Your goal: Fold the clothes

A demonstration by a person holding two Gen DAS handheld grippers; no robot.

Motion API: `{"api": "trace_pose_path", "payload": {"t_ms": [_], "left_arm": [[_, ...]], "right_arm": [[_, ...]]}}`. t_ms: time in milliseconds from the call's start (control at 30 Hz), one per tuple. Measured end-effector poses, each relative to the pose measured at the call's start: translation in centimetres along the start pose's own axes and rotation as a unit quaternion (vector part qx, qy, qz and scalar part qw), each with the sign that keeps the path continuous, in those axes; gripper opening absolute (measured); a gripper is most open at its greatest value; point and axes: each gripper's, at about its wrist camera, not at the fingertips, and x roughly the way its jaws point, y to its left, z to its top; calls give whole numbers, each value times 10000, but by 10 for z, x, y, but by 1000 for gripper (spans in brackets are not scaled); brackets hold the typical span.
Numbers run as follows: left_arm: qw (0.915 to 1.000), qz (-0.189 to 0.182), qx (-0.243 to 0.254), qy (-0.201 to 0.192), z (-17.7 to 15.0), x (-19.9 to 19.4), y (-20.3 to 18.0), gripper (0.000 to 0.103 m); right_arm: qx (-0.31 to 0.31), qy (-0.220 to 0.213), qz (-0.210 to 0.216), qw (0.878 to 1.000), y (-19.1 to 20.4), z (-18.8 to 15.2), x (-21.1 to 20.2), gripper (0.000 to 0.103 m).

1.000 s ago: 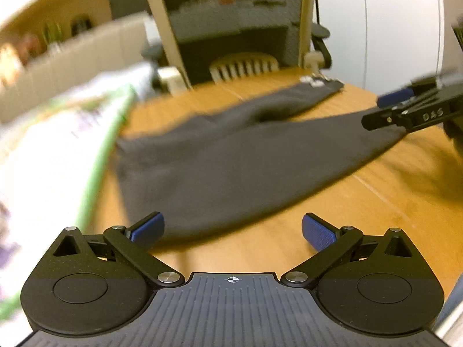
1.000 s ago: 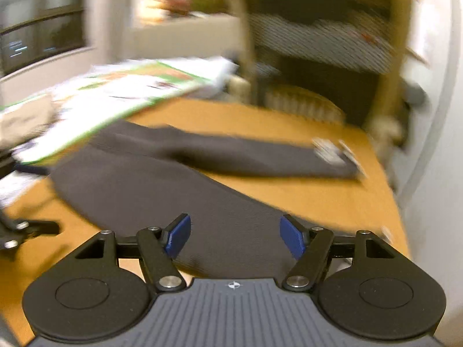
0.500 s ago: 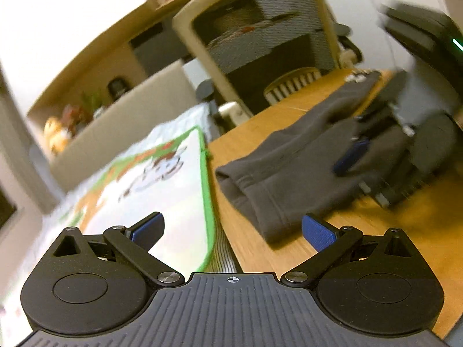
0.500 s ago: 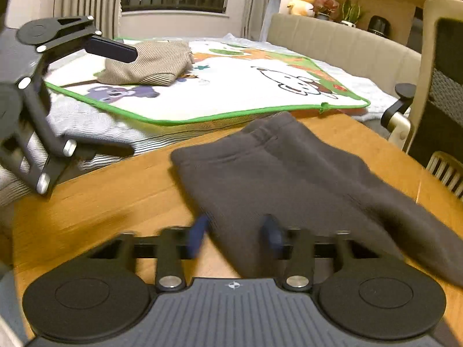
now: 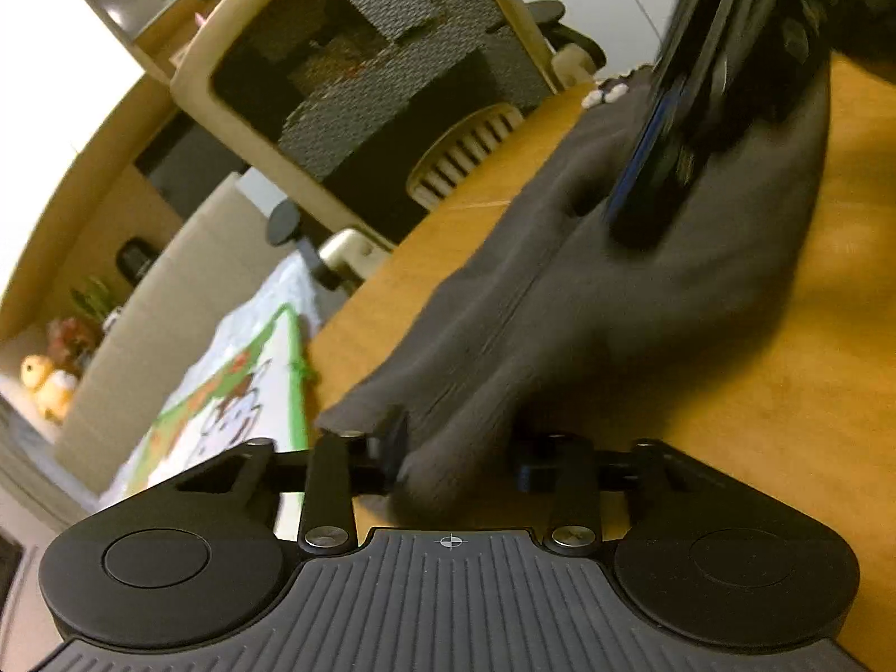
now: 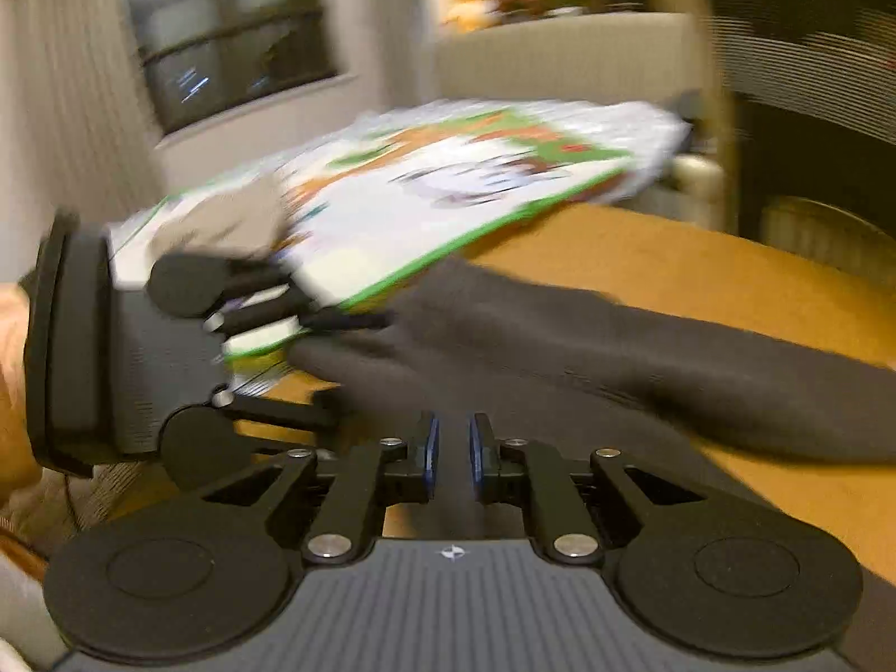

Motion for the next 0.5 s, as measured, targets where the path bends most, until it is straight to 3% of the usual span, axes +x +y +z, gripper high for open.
{"api": "trace_pose_path", "payload": {"t_ms": [67,133,200,267,367,500], "left_arm": [[9999,-4,-105,-39,1,-4,-1,29],[9997,-44,-254,-52,0,-9,-1,28],[9992,-84,-378,-50,-1,-14,0,28],[9990,-112,-431,-4,-2,-15,-1,28],[9988,-132,-466,12,1,-17,-2,28],[9986,-171,-506,31,5,-19,-2,28]], "right_arm": [[504,-257,-665,9962,-37,-10,-32,27],[960,-491,-1568,9817,-73,-25,-68,29],[1328,-671,-2732,9504,-106,-45,-104,31],[1777,-648,-3329,9238,-132,-65,-132,32],[2500,-599,-3366,9059,-154,-91,-156,46],[2887,-502,-2966,9089,-158,-108,-145,50]]}}
